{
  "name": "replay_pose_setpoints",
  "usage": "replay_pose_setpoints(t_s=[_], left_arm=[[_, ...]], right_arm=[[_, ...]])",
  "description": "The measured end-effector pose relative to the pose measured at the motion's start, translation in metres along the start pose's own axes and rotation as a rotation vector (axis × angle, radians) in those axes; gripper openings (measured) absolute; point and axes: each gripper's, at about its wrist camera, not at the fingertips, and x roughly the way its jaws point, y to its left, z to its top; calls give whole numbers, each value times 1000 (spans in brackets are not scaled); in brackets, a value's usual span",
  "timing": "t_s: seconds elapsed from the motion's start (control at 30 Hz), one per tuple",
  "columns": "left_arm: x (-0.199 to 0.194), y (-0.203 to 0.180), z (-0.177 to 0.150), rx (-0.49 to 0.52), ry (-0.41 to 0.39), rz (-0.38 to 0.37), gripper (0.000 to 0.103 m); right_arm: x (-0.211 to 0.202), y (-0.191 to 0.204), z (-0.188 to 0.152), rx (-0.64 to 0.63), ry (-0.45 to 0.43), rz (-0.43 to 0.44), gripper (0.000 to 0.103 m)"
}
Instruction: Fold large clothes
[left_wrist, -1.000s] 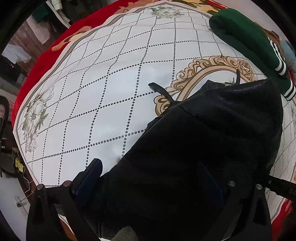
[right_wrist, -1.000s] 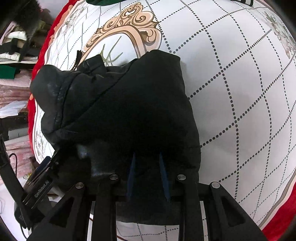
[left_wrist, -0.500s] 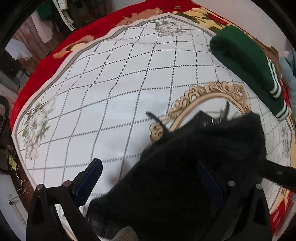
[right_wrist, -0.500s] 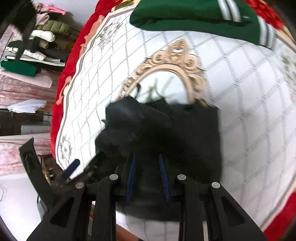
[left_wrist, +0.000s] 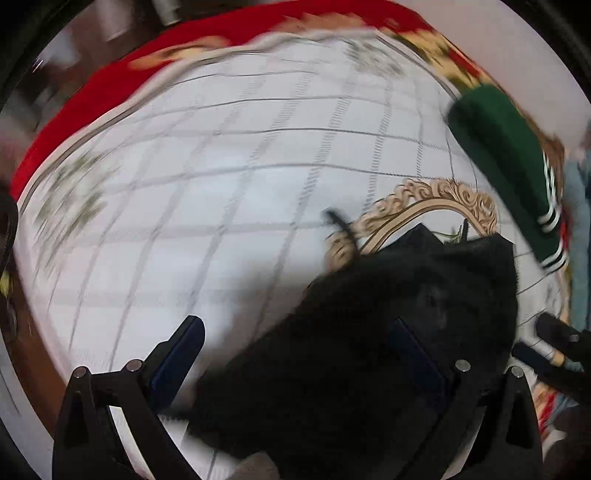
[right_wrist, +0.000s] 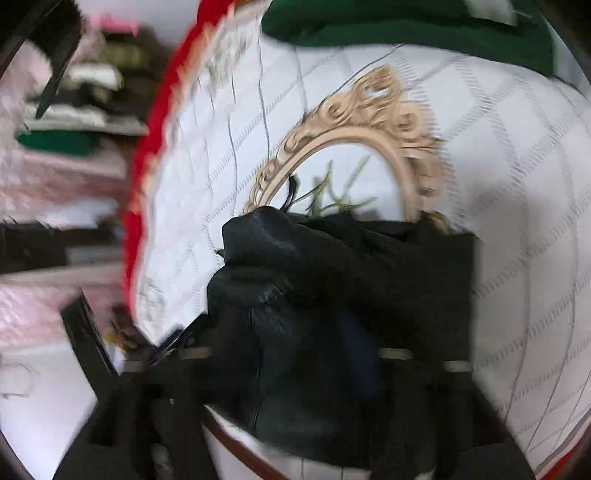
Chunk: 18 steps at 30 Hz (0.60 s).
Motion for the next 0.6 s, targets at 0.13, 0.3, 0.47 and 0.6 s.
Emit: replay_pose_setpoints(t_s=[0.13, 0.3, 0.47, 0.6], left_arm=[[-13, 37, -47, -196, 72, -36, 103], [15, 42, -62, -299, 112, -81, 103], [39, 42, -43, -270, 81, -77, 103], [41, 45, -38, -236, 66, -61, 103]], right_arm=[[-17, -64, -35, 107, -40, 20, 93], [43, -117, -42, 159, 74, 180, 86], [67, -114, -31, 131, 107, 349, 87], [64, -118, -30, 169, 175, 759, 86]])
